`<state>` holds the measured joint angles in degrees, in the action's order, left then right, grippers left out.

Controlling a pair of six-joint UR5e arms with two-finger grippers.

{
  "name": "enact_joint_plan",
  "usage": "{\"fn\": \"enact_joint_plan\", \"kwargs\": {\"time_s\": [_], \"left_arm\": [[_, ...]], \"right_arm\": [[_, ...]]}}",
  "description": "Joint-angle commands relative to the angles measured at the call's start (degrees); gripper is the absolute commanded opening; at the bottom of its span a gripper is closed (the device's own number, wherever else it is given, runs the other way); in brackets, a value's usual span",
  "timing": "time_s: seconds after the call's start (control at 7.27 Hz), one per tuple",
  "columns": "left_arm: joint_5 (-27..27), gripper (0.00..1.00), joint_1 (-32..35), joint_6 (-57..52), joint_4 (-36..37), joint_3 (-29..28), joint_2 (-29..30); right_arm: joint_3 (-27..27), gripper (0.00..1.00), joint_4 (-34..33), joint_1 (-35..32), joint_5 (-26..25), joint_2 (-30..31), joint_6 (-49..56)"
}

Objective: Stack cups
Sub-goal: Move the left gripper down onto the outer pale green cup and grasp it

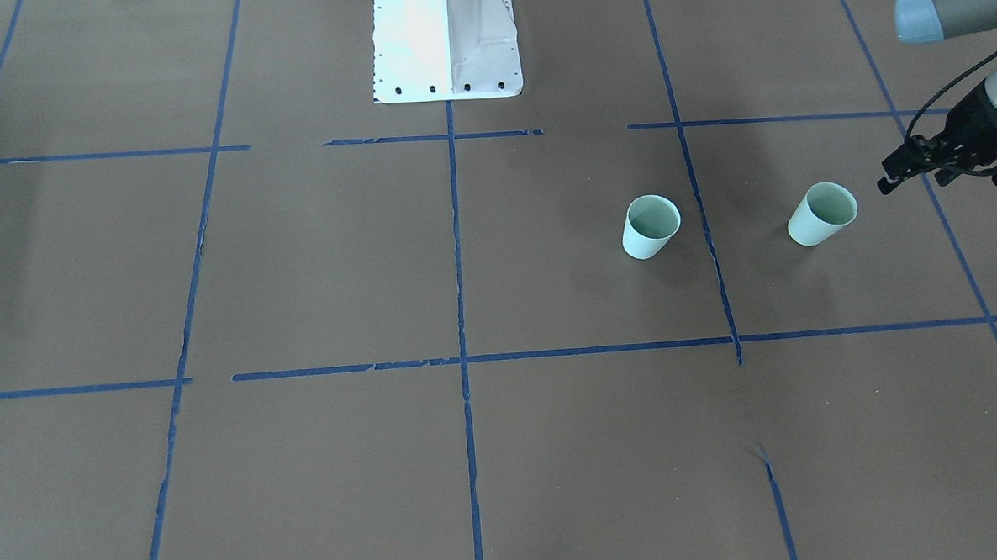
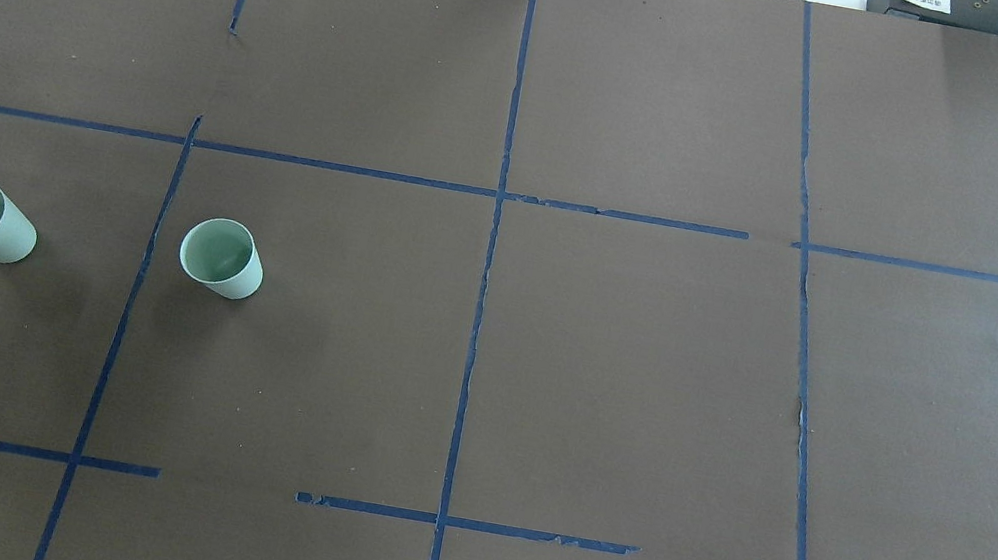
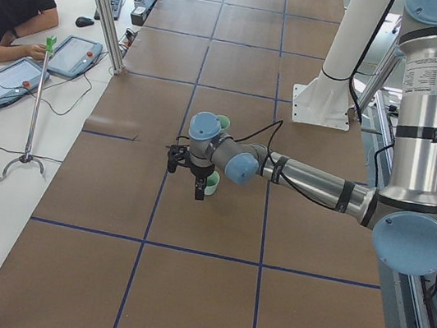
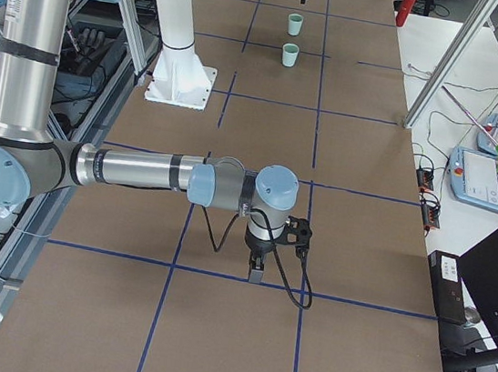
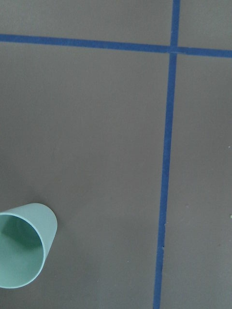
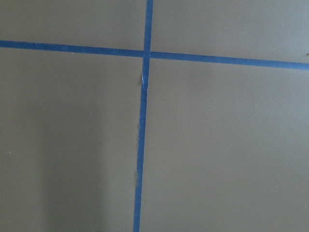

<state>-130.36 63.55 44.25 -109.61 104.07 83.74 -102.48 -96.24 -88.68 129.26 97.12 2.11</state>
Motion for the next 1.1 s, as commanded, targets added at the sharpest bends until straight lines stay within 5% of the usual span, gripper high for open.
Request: {"fn": "enact_joint_plan", "kwargs": {"time_s": [0.0, 0.41, 0.55, 0.69, 0.83, 0.96], "left_arm": [[1.2, 1.0, -3.8, 5.5, -7.1, -3.9, -0.2], [1.3, 0.96, -5.8, 5.8, -7.9, -4.8, 0.4], [0.9, 0.67, -6.7, 5.8, -7.9, -5.8, 0.5], [0.9, 0.11, -7.2, 5.1, -8.0, -6.6, 0.7], [0.7, 0.0, -7.2, 5.7, -7.9, -6.6, 1.6], [0.5, 0.0, -7.2, 5.8, -7.8, -5.5, 1.7]], "right_arm": [[0.1, 1.0, 0.0, 0.0, 0.0, 0.0, 0.0], [0.1, 1.0, 0.0, 0.0, 0.0, 0.0, 0.0], [0.0, 1.0, 0.0, 0.0, 0.0, 0.0, 0.0], [0.0, 1.0, 0.0, 0.0, 0.0, 0.0, 0.0], [0.1, 1.0, 0.0, 0.1, 0.0, 0.0, 0.0], [0.1, 1.0, 0.1, 0.0, 0.0, 0.0, 0.0]]}}
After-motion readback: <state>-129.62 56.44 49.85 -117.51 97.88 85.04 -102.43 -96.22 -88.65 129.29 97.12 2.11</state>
